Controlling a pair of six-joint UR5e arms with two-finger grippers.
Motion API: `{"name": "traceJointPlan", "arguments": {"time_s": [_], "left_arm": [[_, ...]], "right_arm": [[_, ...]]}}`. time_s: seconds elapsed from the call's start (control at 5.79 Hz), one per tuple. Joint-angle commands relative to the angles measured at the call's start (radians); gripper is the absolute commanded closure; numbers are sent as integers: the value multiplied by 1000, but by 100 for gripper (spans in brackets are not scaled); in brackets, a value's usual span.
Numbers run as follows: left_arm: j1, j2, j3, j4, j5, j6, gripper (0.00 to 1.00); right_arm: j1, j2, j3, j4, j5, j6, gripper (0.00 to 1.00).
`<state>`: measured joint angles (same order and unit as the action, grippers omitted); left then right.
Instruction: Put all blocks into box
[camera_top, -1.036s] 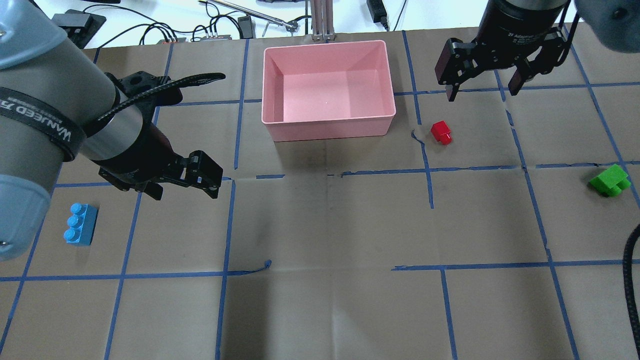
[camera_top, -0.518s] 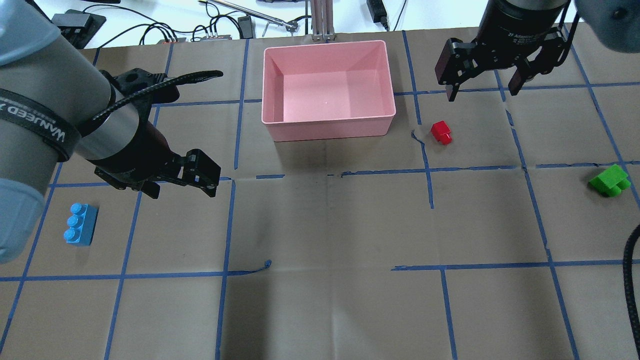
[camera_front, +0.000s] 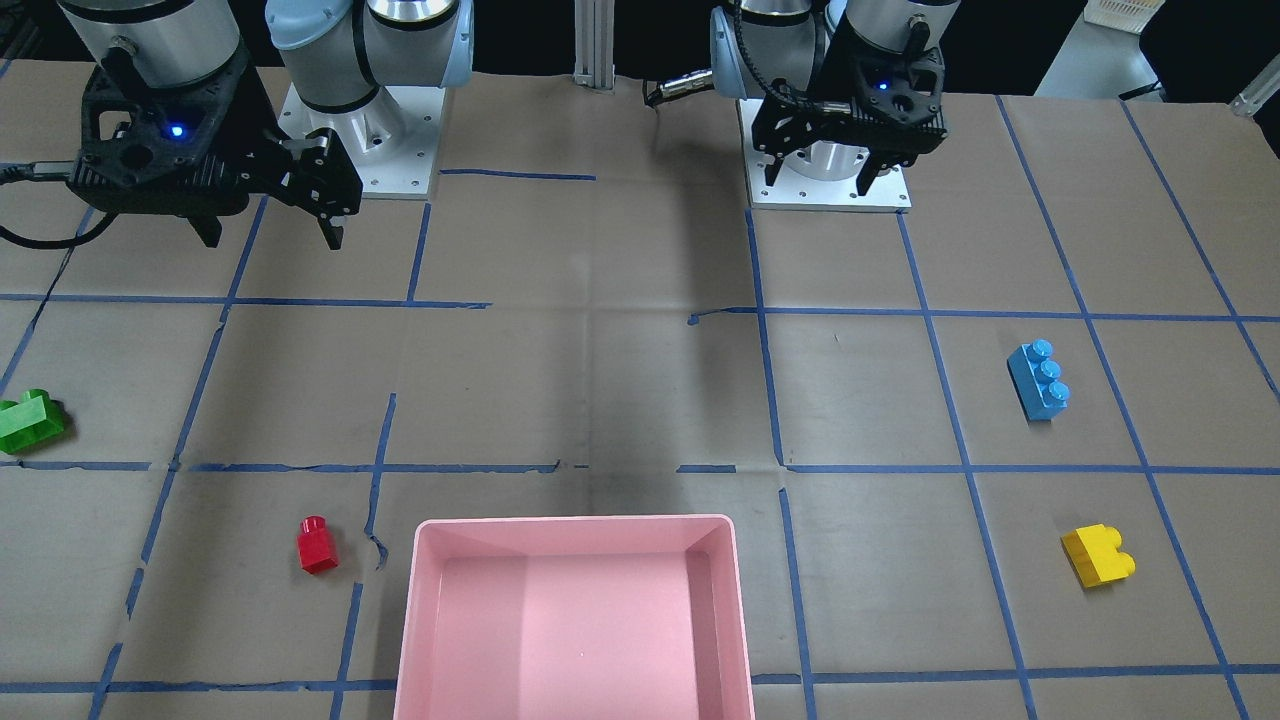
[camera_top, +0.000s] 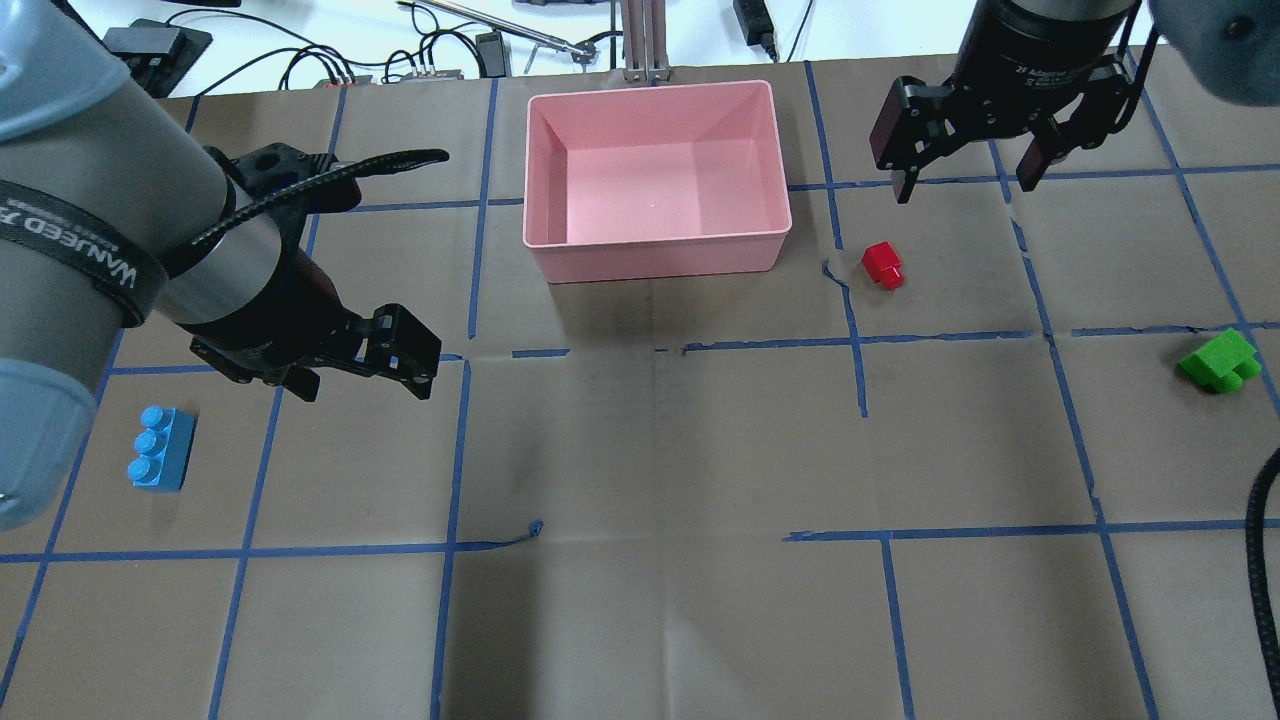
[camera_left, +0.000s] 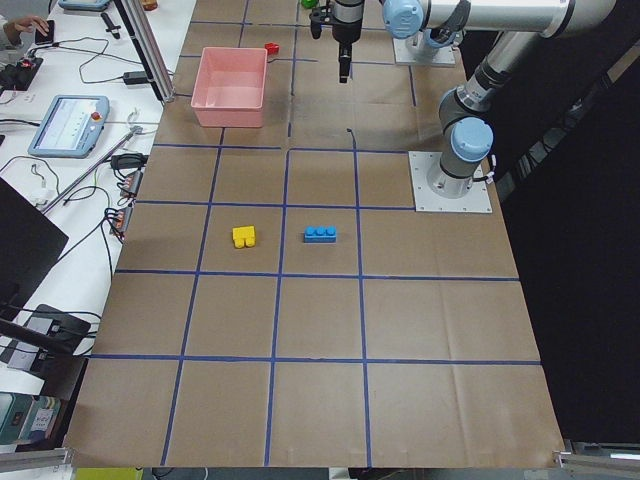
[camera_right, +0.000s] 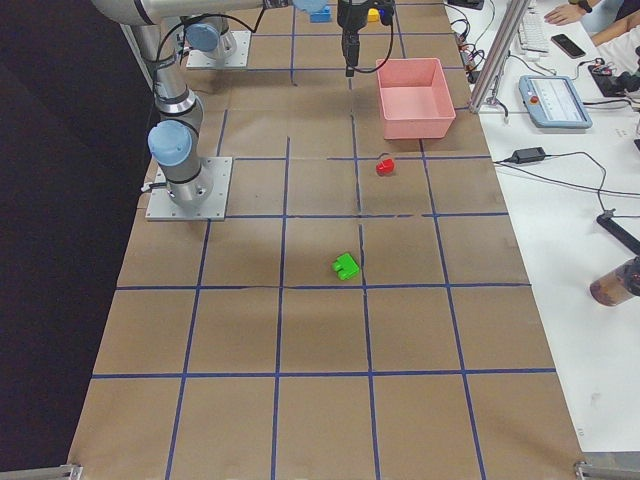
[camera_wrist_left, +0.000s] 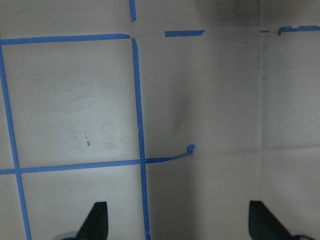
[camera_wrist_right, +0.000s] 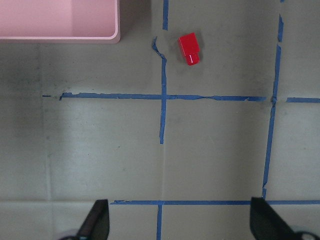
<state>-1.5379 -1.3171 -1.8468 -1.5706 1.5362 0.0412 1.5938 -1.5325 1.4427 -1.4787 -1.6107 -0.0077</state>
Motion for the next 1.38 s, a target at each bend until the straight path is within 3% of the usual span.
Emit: {"name": "traceJointPlan", "arguments": {"time_s": [0.0,0.17,1.04,1.21], "left_arm": [[175,-2,-50,9,88,58,0],[265,-17,-67,15,88,142,0],[589,-420,-72,438,76,657,1],[611,-473,-74,483,76,718,3]], "right_arm": [[0,0,1,0,0,0,0],[0,0,-1,0,2,2,0],[0,0,-1,0,0,0,0],[0,-2,1,0,0,0,0]]}}
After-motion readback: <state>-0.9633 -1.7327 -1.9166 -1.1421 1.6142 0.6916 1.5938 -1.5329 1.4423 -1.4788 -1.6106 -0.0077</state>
